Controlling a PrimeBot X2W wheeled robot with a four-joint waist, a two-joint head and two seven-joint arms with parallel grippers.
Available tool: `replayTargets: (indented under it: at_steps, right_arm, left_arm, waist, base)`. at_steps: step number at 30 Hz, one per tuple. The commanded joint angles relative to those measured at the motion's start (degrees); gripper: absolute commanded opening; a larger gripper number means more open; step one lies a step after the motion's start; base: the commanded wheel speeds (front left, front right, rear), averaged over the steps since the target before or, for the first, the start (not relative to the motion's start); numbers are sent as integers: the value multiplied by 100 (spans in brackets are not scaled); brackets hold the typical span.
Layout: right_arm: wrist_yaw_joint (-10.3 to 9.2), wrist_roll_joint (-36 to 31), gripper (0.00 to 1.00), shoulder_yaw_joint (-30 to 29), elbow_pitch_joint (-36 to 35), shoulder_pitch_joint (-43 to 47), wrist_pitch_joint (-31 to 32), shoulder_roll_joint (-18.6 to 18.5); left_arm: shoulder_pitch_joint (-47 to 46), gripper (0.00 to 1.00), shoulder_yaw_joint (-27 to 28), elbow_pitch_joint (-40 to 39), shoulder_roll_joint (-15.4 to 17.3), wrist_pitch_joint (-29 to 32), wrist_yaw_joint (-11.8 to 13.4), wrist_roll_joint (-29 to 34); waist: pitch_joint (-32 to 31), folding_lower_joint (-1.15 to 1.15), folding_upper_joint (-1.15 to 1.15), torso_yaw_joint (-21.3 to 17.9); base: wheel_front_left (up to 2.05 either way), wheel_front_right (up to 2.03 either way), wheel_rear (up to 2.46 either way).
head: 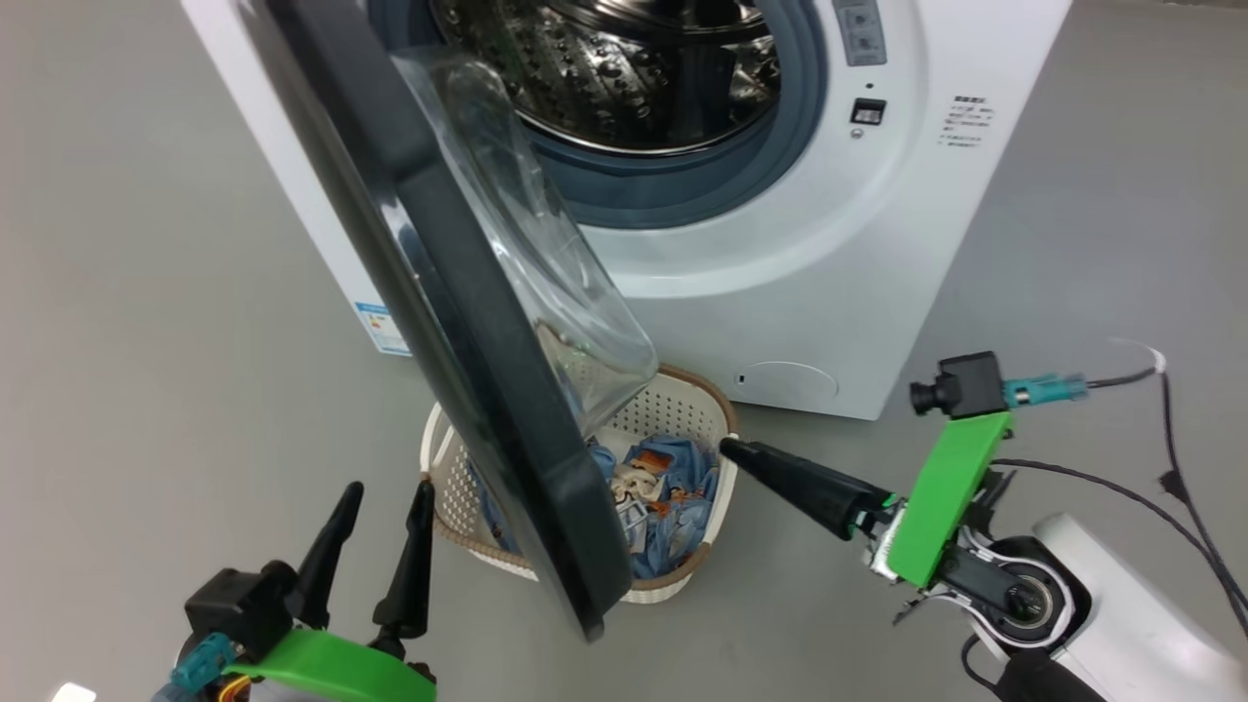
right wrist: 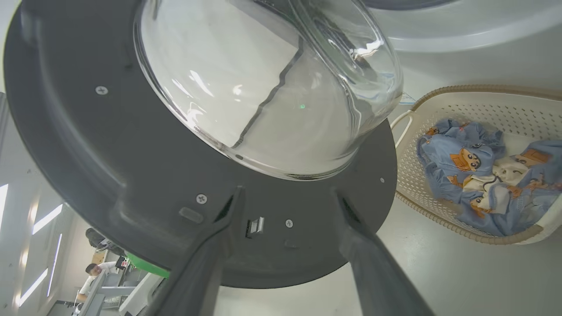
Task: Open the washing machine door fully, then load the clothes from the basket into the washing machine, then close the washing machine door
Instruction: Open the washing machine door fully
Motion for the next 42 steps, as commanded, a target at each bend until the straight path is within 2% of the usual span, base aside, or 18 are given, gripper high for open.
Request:
replayTargets:
  at_steps: [1,14,27,35,42]
  right_arm:
    - [18,-31,100,2,-114,100,-86,-28]
    - [18,-322,100,124,279,473,-1479,-640]
    - [18,-643,100,359,1047,773,-3221,-1123]
    - [18,-1130,100,345,1770,832,-3619,-1137]
    - [18,-2296,100,-592,1967,1010,-3632,-874]
  left_arm:
    - [-37,100,185,-95,136,-37,-14,-64]
    - [155,100,310,-149,315,-37,-14,-96]
    - [377,100,487,-181,370,-37,-14,-76]
    - [450,100,542,-188,377,-37,-14,-72]
    - [487,100,578,-202,371,-37,-14,-62]
  waist:
    - [-59,0,0,-93]
    - [-179,0,0,-536]
    - [-322,0,0,-785]
    - [-359,0,0,-844]
    - [-378,0,0,-874]
  base:
    - [0,0,0]
    - [0,0,0]
    - [0,0,0]
    - [0,0,0]
    - [0,0,0]
